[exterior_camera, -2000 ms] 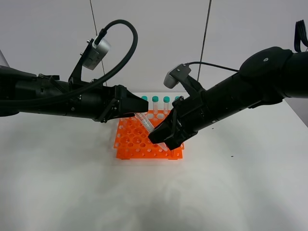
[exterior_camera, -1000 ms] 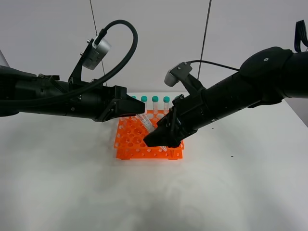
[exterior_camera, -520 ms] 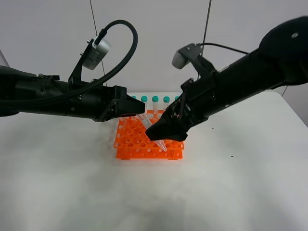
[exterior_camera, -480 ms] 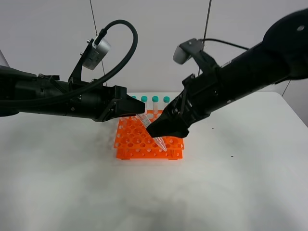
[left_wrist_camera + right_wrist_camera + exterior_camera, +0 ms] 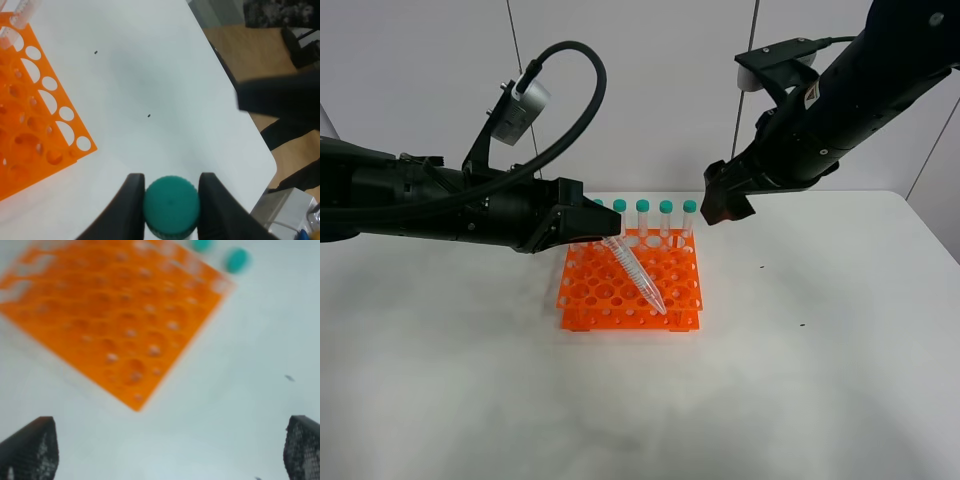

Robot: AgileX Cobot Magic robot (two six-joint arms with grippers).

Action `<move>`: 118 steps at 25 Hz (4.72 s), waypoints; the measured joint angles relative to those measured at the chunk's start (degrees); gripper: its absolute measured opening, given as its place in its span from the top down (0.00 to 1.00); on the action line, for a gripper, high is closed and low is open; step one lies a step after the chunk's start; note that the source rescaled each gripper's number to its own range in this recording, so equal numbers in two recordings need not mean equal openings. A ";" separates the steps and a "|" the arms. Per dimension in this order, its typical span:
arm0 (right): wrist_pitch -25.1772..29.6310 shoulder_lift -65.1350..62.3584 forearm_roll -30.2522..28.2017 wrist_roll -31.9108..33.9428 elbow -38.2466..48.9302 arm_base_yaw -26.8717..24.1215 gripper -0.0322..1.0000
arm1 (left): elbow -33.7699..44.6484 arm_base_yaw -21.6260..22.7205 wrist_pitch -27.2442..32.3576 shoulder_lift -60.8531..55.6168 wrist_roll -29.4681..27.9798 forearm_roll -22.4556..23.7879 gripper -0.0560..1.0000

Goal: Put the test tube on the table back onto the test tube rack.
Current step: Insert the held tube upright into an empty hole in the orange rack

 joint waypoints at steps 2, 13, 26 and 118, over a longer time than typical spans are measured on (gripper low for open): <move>0.00 1.04 -2.85 4.40 0.00 -1.46 0.00 | 0.00 0.00 0.00 0.00 0.00 0.00 0.94; 3.08 2.37 -0.38 1.43 0.00 -21.00 0.00 | 0.00 0.00 0.00 0.00 0.00 0.00 0.94; 15.76 2.37 3.13 -0.34 -0.10 -24.94 0.00 | 0.00 0.00 0.00 0.00 0.00 0.00 0.94; 9.41 -88.38 0.79 3.85 45.73 -24.94 0.00 | -17.49 -9.62 -33.56 13.04 -48.86 83.89 0.94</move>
